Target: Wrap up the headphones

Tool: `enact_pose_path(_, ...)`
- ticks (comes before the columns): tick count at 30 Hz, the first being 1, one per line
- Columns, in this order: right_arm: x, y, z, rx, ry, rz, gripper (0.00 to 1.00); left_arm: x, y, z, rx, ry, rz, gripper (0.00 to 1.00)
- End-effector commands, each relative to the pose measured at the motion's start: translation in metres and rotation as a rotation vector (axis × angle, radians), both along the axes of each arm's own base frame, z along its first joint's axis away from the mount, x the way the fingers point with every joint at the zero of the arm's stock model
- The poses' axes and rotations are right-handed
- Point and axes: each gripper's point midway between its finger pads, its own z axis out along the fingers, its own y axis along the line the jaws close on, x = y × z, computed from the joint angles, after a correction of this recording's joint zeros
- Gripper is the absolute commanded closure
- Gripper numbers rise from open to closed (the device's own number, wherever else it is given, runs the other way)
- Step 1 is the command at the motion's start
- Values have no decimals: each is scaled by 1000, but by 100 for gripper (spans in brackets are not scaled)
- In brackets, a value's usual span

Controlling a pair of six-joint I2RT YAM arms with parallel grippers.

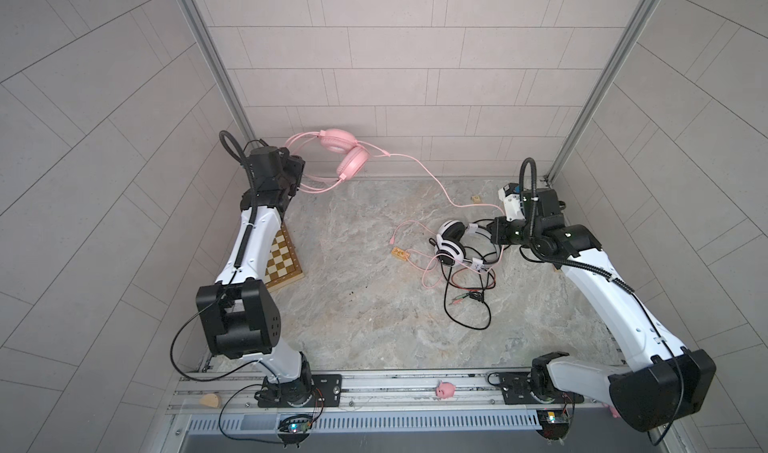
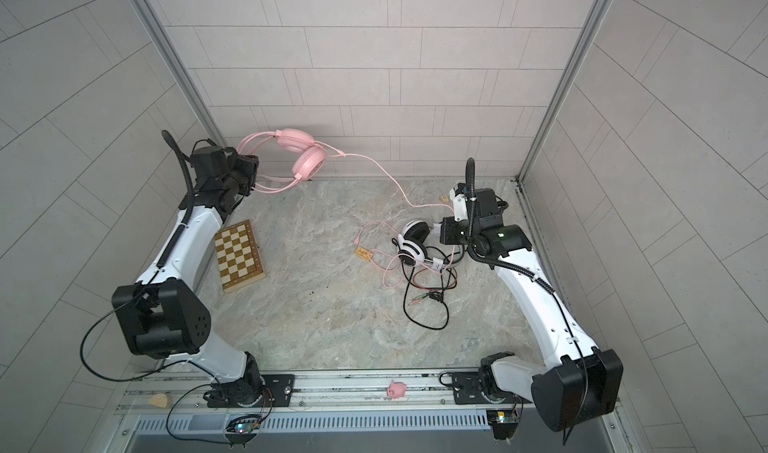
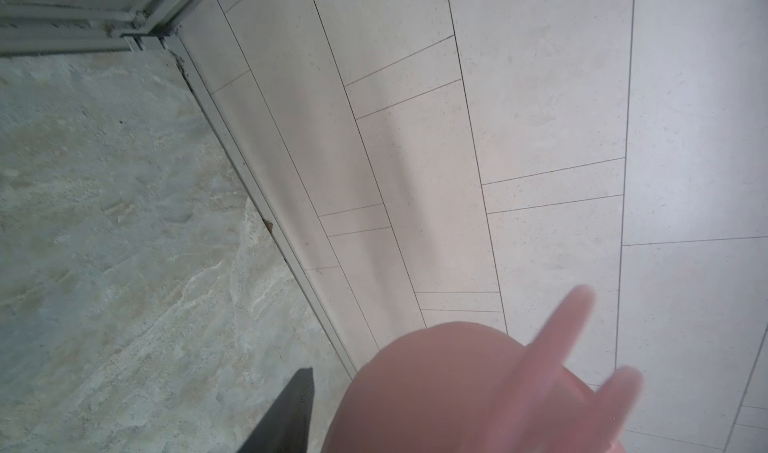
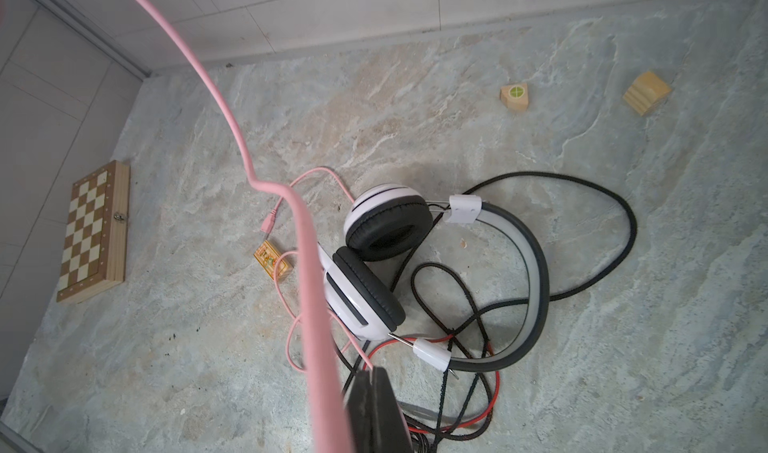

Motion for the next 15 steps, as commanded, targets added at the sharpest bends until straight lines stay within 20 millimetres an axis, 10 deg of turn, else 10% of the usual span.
enact_pose_path(1,-1,24,-9,-77,4,83,100,-5,-6,67,-113,-178,-3,100)
enact_pose_path(11,-21,104,-63,-213,152,338,100,-17,21,98,-139,-238,218,100)
enact_pose_path(15,-42,155,-45,-134,189,455,100,-16,8,108,-125,-253,277,100)
